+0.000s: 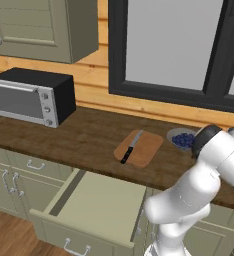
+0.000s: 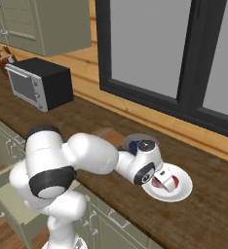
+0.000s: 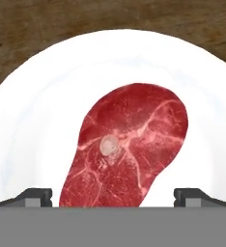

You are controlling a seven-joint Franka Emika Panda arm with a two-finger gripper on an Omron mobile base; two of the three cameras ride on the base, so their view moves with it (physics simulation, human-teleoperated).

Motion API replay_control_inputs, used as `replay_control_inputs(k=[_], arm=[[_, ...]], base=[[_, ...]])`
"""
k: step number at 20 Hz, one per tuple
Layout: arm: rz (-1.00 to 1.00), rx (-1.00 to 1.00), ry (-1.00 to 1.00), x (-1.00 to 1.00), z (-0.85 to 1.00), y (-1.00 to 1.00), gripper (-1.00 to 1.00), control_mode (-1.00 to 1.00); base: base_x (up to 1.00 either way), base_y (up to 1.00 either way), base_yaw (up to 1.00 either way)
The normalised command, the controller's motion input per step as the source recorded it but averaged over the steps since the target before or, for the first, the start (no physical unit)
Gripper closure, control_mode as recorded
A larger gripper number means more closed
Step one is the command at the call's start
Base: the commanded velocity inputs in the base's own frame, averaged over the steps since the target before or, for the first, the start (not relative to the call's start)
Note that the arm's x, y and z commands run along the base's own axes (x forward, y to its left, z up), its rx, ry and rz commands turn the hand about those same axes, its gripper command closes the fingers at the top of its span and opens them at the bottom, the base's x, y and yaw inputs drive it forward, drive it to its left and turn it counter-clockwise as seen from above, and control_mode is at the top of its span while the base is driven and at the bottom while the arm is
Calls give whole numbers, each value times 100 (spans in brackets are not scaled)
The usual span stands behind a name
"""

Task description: Pick up the knife from the drawer and place it on the cutting board. Then place the meat from the plate to the cutting board.

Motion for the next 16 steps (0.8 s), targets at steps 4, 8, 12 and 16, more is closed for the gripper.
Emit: replay_control_inputs(k=[4, 8, 12, 16], arm=[[0, 0, 1, 17, -16, -5, -100, -100], [0, 0, 1, 20, -18, 0, -100, -100], [0, 0, 0, 3, -40, 0, -100, -100], [0, 0, 0, 0, -28, 0, 100, -100]], base=[[0, 0, 0], [0, 0, 0], [0, 0, 0], [0, 0, 0]])
